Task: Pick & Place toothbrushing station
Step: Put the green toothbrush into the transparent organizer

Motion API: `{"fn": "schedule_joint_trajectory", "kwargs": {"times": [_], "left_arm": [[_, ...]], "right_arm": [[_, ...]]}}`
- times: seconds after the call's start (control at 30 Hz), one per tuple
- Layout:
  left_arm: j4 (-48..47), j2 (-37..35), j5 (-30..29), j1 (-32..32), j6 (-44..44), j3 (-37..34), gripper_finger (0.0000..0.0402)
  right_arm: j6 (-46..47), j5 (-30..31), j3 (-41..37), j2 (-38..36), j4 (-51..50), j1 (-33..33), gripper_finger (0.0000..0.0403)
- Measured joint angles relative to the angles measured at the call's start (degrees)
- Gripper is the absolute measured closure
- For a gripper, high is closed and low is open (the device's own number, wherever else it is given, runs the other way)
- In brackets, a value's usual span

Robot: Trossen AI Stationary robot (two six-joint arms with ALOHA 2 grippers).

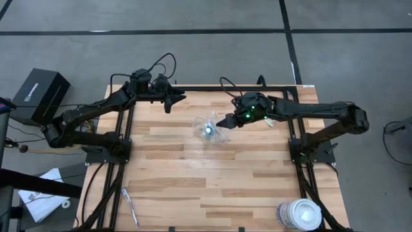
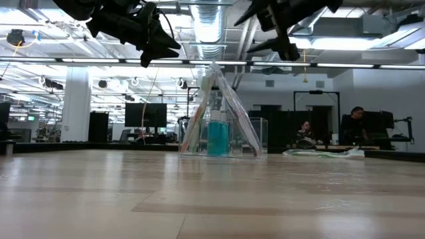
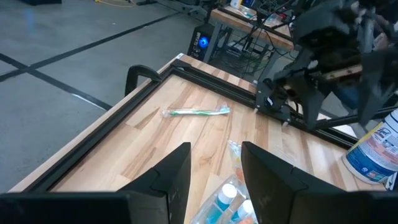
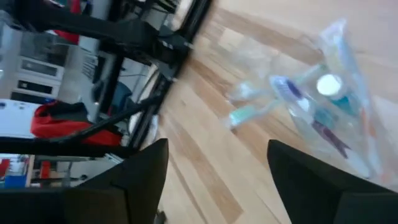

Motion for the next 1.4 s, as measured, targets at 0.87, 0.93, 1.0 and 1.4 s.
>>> {"fn": "schedule_joint_trajectory", "kwargs": {"times": [0.87, 0.93, 1.0, 1.4], "left_arm": [[-0.1, 3.9, -0.2, 0.0, -1.7, 0.0, 0.0265], [-0.1, 4.2, -0.2, 0.0, -1.7, 0.0, 0.0265], [-0.1, 4.3, -0.2, 0.0, -1.7, 0.0, 0.0265], [0.0, 4.3, -0.5, 0.0, -2.1, 0.0, 0.0265]], "right_arm": [[-31.7, 12.4, -4.6, -2.4, -47.9, -25.8, 0.0204], [-33.5, 10.7, -7.9, -1.2, -46.5, -27.3, 0.0202], [-34.4, 9.9, -11.4, -0.5, -45.1, -28.2, 0.0199], [-37.2, 5.7, -23.3, -0.2, -34.9, -33.3, 0.0205]]}}
